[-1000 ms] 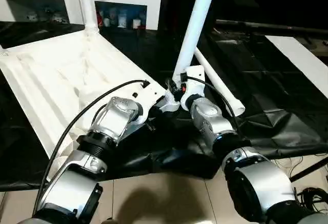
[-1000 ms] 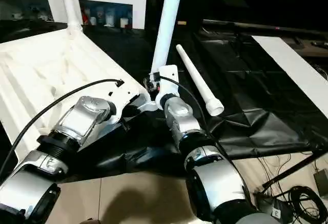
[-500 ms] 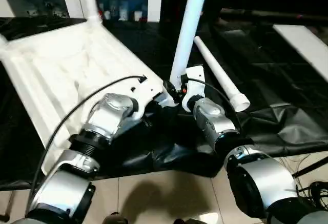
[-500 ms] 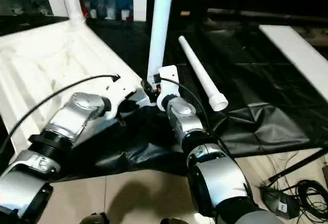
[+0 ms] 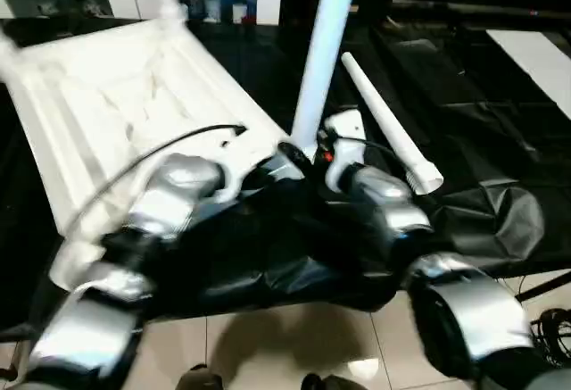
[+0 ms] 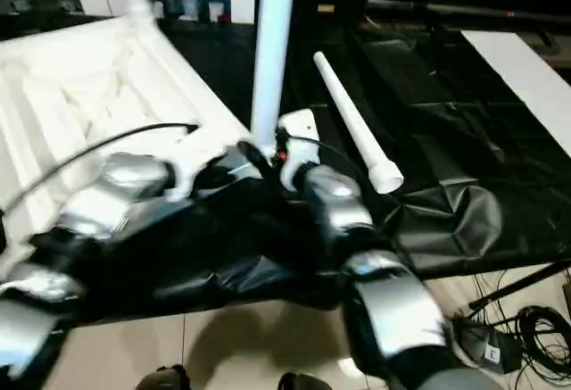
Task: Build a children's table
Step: Insert table leg to table base
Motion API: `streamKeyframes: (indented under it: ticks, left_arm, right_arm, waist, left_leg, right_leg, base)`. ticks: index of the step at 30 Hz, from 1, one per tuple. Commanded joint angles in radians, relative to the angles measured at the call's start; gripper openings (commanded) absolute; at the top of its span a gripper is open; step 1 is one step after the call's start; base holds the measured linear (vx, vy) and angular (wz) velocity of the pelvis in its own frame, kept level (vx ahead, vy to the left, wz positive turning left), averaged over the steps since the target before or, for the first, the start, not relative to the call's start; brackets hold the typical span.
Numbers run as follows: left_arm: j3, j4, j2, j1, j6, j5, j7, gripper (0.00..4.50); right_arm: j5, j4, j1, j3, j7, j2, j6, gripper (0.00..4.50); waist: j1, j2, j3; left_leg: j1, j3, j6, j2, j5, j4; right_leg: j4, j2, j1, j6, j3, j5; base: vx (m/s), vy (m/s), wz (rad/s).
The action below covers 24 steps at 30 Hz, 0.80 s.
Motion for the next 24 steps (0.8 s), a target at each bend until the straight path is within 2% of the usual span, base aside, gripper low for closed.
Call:
streamKeyframes:
  ticks: [1, 2, 4, 7, 8, 14, 19, 22, 24]
  left_arm:
    - [-0.057, 0.006, 0.007, 0.046, -0.052, -0.004, -0.091, 0.0]
    - [-0.072, -0.015, 0.04, 0.066, -0.119, -0.005, -0.13, 0.0]
    - [-0.075, -0.025, 0.054, 0.078, -0.152, -0.01, -0.147, 0.0]
    - [-0.062, -0.048, 0.057, 0.094, -0.161, -0.039, -0.169, 0.0]
    - [-0.058, -0.077, 0.061, 0.109, -0.171, -0.06, -0.191, 0.0]
    - [-0.06, -0.124, 0.079, 0.135, -0.208, -0.083, -0.253, 0.0]
    - [-0.064, -0.142, 0.087, 0.145, -0.22, -0.095, -0.281, 0.0]
    - [-0.062, -0.145, 0.091, 0.146, -0.22, -0.091, -0.282, 0.0]
    - [-0.055, -0.142, 0.092, 0.146, -0.222, -0.085, -0.283, 0.0]
  right_arm:
    - [0.009, -0.049, 0.026, 0.022, 0.105, -0.035, 0.041, 3.63]
    - [0.011, -0.099, 0.066, 0.046, 0.234, -0.088, 0.068, 3.63]
    - [0.015, -0.126, 0.093, 0.059, 0.311, -0.12, 0.076, 3.63]
    - [0.012, -0.156, 0.122, 0.08, 0.373, -0.145, 0.066, 3.63]
    - [0.004, -0.172, 0.138, 0.094, 0.397, -0.154, 0.051, 3.63]
    - [-0.02, -0.232, 0.17, 0.121, 0.427, -0.153, 0.027, 3.63]
    - [-0.036, -0.233, 0.166, 0.132, 0.415, -0.142, 0.008, 3.63]
    - [-0.037, -0.236, 0.168, 0.141, 0.43, -0.142, 0.008, 3.63]
    - [-0.043, -0.24, 0.171, 0.146, 0.442, -0.145, 0.008, 3.47]
  waist:
    - [-0.007, 0.01, -0.066]
    - [-0.005, 0.007, -0.065]
    - [0.001, 0.007, -0.065]
    - [0.004, 0.003, -0.065]
    - [0.005, 0.004, -0.063]
    - [0.003, 0.004, -0.059]
    - [0.003, 0.005, -0.062]
    - [0.004, 0.003, -0.066]
    - [0.005, 0.003, -0.068]
  left_leg:
    - [0.013, 0.009, 0.161, 0.025, -0.033, -0.036]
    - [0.015, 0.01, 0.174, 0.026, -0.035, -0.034]
    - [0.018, 0.012, 0.181, 0.028, -0.045, -0.033]
    - [0.013, 0.013, 0.166, 0.03, -0.042, -0.032]
    - [0.012, 0.012, 0.15, 0.033, -0.071, -0.034]
    - [0.015, 0.012, 0.109, 0.031, -0.125, -0.037]
    - [0.016, 0.013, 0.1, 0.03, -0.12, -0.035]
    - [0.014, 0.014, 0.108, 0.03, -0.098, -0.032]
    - [0.014, 0.017, 0.11, 0.03, -0.093, -0.03]
  right_leg:
    - [-0.035, -0.056, 0.059, -0.279, 0.048, 0.146]
    - [-0.036, -0.054, 0.06, -0.284, 0.047, 0.144]
    - [-0.036, -0.056, 0.057, -0.282, 0.048, 0.126]
    - [-0.033, -0.057, 0.059, -0.285, 0.047, 0.1]
    - [-0.036, -0.06, 0.058, -0.277, 0.046, 0.052]
    - [-0.045, -0.059, 0.049, -0.251, 0.05, -0.059]
    - [-0.041, -0.059, 0.048, -0.246, 0.051, -0.048]
    - [-0.035, -0.057, 0.051, -0.251, 0.05, -0.008]
    - [-0.033, -0.057, 0.052, -0.252, 0.05, -0.001]
  base:
    - [0.0, 0.0, 0.0]
    - [0.0, 0.0, 0.0]
    - [0.0, 0.0, 0.0]
    - [0.0, 0.0, 0.0]
    - [0.0, 0.0, 0.0]
    - [0.0, 0.0, 0.0]
    - [0.0, 0.0, 0.0]
    - [0.0, 0.0, 0.0]
    - [0.0, 0.0, 0.0]
